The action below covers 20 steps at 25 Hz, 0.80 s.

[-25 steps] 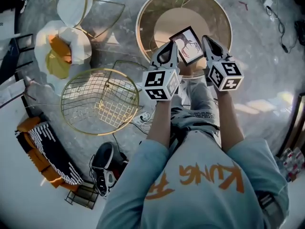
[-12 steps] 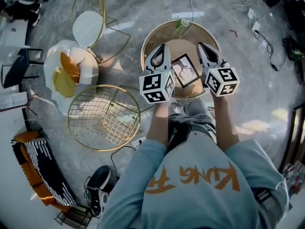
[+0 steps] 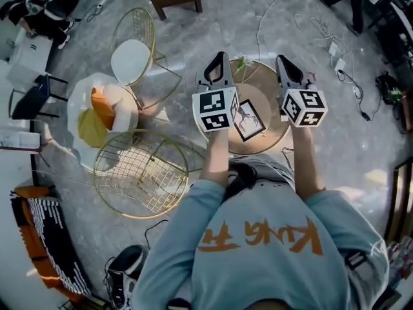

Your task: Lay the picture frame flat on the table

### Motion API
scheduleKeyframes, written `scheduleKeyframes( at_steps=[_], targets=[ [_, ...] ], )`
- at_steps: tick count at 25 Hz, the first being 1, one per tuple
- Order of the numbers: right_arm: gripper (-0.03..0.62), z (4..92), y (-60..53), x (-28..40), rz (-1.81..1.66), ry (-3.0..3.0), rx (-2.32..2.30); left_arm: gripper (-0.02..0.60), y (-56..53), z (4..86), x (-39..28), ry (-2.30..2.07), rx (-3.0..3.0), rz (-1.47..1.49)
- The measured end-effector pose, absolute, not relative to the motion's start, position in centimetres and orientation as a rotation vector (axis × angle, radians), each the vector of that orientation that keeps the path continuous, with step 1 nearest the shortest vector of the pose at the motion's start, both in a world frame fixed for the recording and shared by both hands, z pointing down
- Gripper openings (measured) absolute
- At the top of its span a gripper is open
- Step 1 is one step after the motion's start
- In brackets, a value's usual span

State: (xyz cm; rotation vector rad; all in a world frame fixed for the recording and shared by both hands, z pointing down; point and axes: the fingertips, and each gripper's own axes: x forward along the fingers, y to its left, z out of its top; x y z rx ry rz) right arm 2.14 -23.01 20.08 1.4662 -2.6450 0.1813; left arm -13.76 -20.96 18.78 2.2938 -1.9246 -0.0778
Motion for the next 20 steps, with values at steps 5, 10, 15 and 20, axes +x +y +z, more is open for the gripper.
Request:
scheduleKeyframes(
  at_steps=[5, 10, 15, 20],
  targets=[
    [-0.002, 18.5, -23.8, 5.0, 0.134, -2.651, 1.487, 0.020, -21.2, 16.7, -12.1, -1.928, 2.321, -0.130],
    [-0.003, 17.7, -24.1, 5.8, 0.116, -2.668, 1.472, 0.020, -21.3, 15.9, -11.2, -1.943, 2.335, -0.135],
    [-0.002, 16.9, -24.7, 5.4, 0.065, -2.661, 1.476, 0.020, -21.4, 16.1, -11.3, -1.940, 2.323, -0.125],
    [-0.002, 17.2, -24.6, 4.5, -0.005, -2.632, 1.454, 0.020, -21.3, 17.1, -11.4, -1.932, 2.316, -0.095]
  ],
)
